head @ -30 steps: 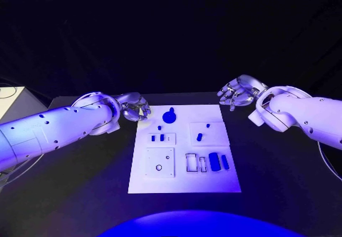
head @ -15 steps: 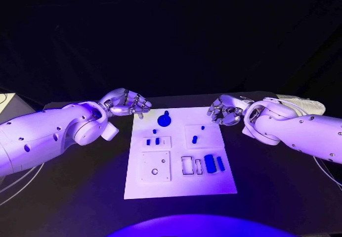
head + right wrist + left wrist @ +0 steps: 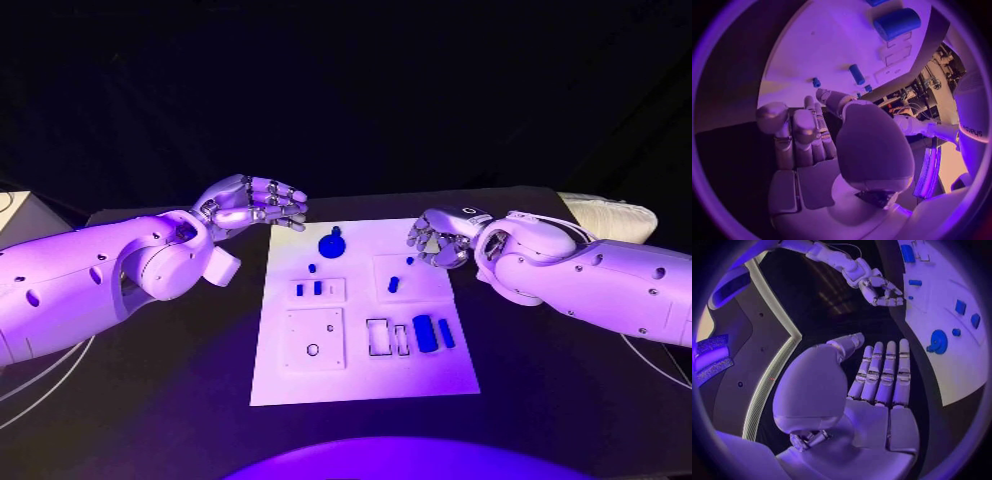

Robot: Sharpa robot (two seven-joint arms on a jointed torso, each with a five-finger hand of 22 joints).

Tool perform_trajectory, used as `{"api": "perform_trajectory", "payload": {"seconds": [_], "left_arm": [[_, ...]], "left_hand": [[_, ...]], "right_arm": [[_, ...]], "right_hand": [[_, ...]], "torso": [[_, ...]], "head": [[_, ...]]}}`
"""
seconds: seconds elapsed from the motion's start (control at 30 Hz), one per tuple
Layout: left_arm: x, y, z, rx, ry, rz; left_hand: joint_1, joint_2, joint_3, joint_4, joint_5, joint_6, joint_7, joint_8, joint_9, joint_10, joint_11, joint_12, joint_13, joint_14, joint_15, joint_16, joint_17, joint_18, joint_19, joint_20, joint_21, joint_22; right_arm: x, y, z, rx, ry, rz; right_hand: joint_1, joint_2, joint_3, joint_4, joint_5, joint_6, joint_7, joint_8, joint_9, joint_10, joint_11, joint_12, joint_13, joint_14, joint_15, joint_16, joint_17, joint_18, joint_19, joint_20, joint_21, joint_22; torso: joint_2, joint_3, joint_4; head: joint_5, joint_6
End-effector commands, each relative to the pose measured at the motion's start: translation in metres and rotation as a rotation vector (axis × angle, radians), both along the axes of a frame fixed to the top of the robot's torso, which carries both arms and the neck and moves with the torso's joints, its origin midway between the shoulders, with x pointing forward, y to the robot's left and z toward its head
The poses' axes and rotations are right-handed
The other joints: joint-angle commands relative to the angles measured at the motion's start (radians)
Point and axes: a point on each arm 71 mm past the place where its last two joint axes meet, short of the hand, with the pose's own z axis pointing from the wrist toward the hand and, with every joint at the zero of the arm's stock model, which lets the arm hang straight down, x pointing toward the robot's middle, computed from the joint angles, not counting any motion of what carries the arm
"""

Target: Assemble the parts on the task board

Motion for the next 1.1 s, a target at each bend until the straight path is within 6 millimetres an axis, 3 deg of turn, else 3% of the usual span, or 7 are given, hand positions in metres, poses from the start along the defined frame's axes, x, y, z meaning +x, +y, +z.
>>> {"api": "perform_trajectory", "payload": {"seconds": [0.03, 0.17, 0.73, 1.1], "left_arm": [[-0.002, -0.003, 0.003, -0.041, -0.022, -0.013], [-0.003, -0.004, 0.004, -0.034, -0.032, -0.005], [-0.002, -0.006, 0.004, -0.022, -0.037, 0.013], [-0.002, -0.008, 0.003, -0.019, -0.031, 0.01]], "left_hand": [[0.011, 0.004, -0.028, -0.007, -0.002, 0.008, 0.013, -0.006, -0.003, 0.014, -0.01, -0.013, 0.001, 0.123, -0.031, 0.038, 0.03, 0.016, 0.094, -0.038, 0.036, 0.007], [0.014, 0.014, -0.053, -0.012, 0.0, 0.035, 0.019, -0.005, -0.007, 0.035, -0.015, 0.0, 0.004, 0.166, -0.042, 0.05, 0.057, 0.01, 0.119, -0.056, 0.058, 0.022], [0.011, 0.016, -0.064, -0.011, 0.002, 0.031, 0.037, -0.015, -0.016, 0.022, -0.004, 0.006, 0.003, 0.14, -0.033, 0.053, 0.075, 0.004, 0.099, -0.053, 0.055, 0.027], [0.009, 0.018, -0.067, -0.009, 0.002, 0.024, 0.041, -0.018, -0.019, 0.013, -0.001, 0.007, 0.002, 0.137, -0.031, 0.056, 0.081, 0.003, 0.097, -0.052, 0.055, 0.029]], "right_arm": [[0.0, 0.004, -0.004, -0.047, -0.025, -0.001], [0.0, 0.007, -0.01, -0.064, -0.02, 0.002], [0.002, 0.017, -0.022, -0.1, -0.014, 0.003], [0.0, 0.026, -0.03, -0.095, -0.004, 0.016]], "right_hand": [[-0.013, -0.002, 0.005, 0.002, -0.007, -0.006, 0.0, -0.007, 0.002, -0.009, -0.001, -0.003, -0.001, 0.031, 0.01, 0.014, 0.009, -0.009, 0.009, -0.002, 0.012, 0.011], [-0.015, -0.002, 0.006, 0.003, -0.011, -0.005, 0.0, -0.007, 0.003, -0.009, -0.001, -0.002, 0.0, 0.033, 0.01, 0.031, 0.021, -0.011, 0.012, -0.001, 0.025, 0.025], [-0.023, -0.004, 0.011, 0.007, -0.006, 0.0, 0.0, -0.006, 0.01, -0.006, -0.001, -0.002, 0.0, 0.037, 0.01, 0.087, 0.059, -0.018, 0.024, 0.001, 0.073, 0.074], [-0.027, 0.01, 0.018, 0.013, -0.004, 0.022, -0.006, 0.008, 0.026, 0.014, -0.008, 0.004, 0.003, 0.044, 0.006, 0.166, 0.115, -0.028, 0.037, -0.001, 0.136, 0.141]], "torso": [[0.001, 0.0007, 0.0001], [0.0, 0.0002, 0.0007], [0.0, -0.0002, -0.0013], [0.0, -0.0001, -0.001]], "head": [[-0.002, -0.002], [-0.003, -0.003], [-0.002, -0.006], [0.001, -0.008]]}}
